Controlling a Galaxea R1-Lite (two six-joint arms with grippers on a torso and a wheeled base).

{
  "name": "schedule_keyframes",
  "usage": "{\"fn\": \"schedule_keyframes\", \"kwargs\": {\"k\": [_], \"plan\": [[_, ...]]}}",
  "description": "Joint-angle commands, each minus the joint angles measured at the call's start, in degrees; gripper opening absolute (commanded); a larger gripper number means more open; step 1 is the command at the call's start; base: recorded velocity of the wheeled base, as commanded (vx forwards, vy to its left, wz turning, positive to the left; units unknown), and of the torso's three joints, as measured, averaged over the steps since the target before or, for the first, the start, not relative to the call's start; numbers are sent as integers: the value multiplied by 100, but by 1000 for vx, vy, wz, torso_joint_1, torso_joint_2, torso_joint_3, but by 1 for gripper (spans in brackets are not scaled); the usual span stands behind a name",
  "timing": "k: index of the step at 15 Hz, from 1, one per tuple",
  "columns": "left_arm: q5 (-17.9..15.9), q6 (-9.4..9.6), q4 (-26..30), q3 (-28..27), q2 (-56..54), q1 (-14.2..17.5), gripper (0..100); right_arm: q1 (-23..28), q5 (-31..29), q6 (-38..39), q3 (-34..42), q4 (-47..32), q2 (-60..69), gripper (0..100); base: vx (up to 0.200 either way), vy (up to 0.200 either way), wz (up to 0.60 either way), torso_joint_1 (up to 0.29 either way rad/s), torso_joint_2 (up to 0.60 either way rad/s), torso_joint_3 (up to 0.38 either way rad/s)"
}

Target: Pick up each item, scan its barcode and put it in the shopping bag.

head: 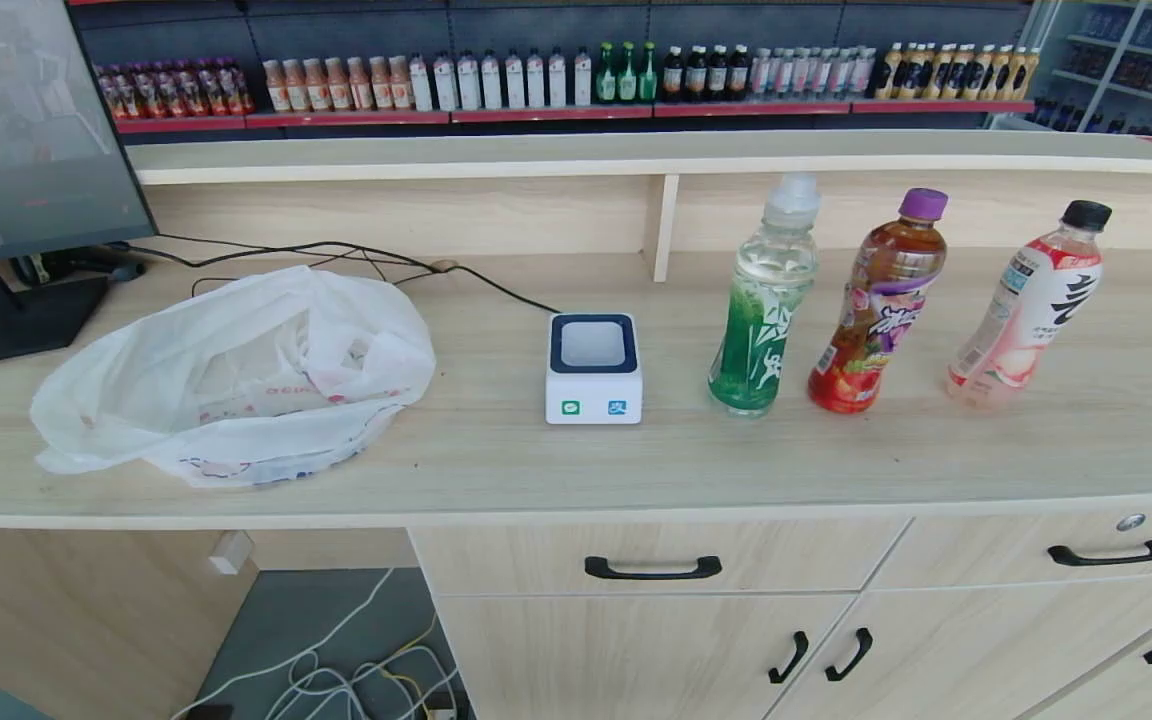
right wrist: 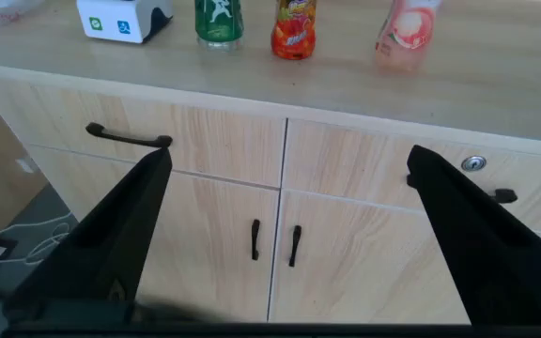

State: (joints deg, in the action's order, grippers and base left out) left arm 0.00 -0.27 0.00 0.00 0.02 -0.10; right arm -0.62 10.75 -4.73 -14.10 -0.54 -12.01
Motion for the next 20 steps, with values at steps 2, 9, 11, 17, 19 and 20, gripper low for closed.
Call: {"fn": "schedule_keyframes", "kwargs": {"k": [2,9,11,17,19,20], "plan": [[0,0,0,0,-2,1,100,1,164,-72,-470,45,-1190,100,0,0,0,0,0,0],[0,0,0,0,-2,1,100,-746,480,-54,-980,845,-3088,100,0,0,0,0,0,0],[0,0,0,0,-2,1,100,-1186,480,-81,-1165,1477,-3756,100,0,0,0,0,0,0],[0,-8,0,0,-2,1,100,-2170,472,-248,-1226,4589,-5417,100,0,0,0,0,0,0],[0,0,0,0,-2,1,100,-2188,454,-292,-1226,5635,-5848,100,0,0,0,0,0,0],[0,-8,0,0,-2,1,100,-2197,454,-309,-1261,6109,-6059,100,0,0,0,0,0,0]]}}
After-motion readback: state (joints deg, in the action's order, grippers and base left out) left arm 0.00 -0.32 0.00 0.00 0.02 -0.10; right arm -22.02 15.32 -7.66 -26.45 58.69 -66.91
